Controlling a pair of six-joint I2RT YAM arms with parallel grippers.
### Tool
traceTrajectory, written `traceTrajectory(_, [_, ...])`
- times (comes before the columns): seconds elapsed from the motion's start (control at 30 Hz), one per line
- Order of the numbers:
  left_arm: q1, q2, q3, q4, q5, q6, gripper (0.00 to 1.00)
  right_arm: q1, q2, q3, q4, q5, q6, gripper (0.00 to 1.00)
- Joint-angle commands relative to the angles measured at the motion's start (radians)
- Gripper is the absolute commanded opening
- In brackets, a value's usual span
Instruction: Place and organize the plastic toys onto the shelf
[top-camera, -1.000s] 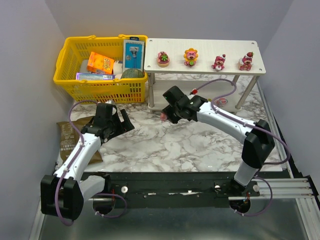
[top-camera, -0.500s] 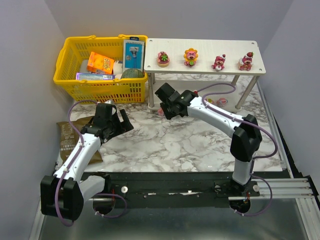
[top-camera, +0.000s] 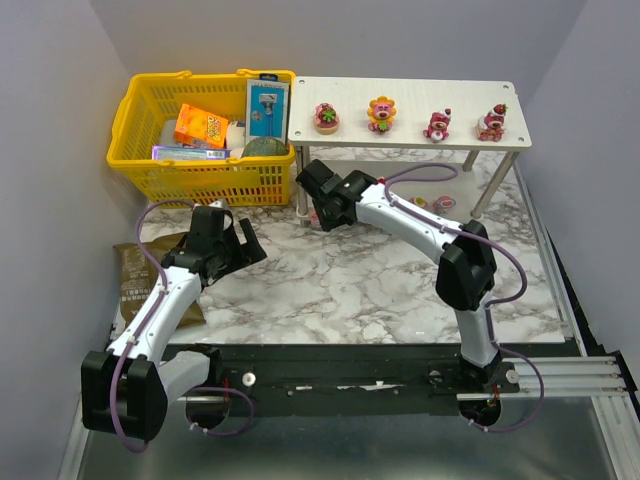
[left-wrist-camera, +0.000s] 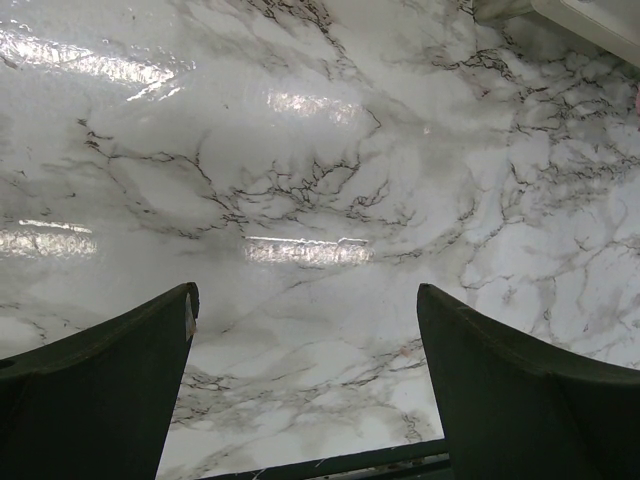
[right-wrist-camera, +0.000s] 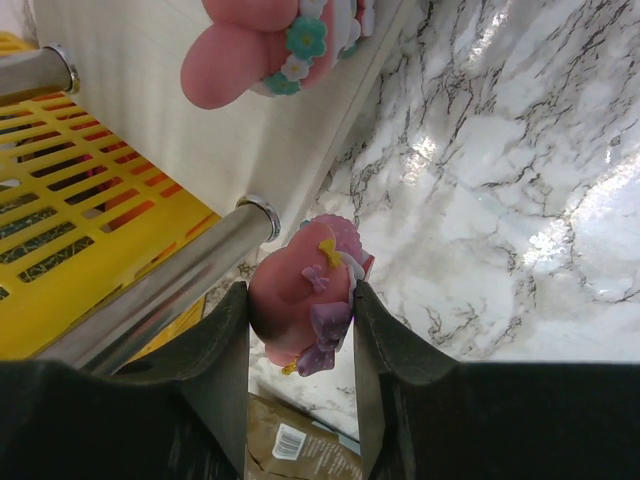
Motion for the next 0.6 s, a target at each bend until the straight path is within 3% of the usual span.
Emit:
traceTrajectory(0.0, [0.007, 0.002, -0.002, -0.017, -0.006, 0.018, 0.99, 0.002, 0.037, 0.084, -0.088, 0.088, 0.15, 0.01])
traceTrajectory(0.57, [0.007, 0.007, -0.002, -0.019, -0.005, 0.019, 0.99, -0.019, 0.126, 0.17, -0.166, 0.123, 0.238, 0.01])
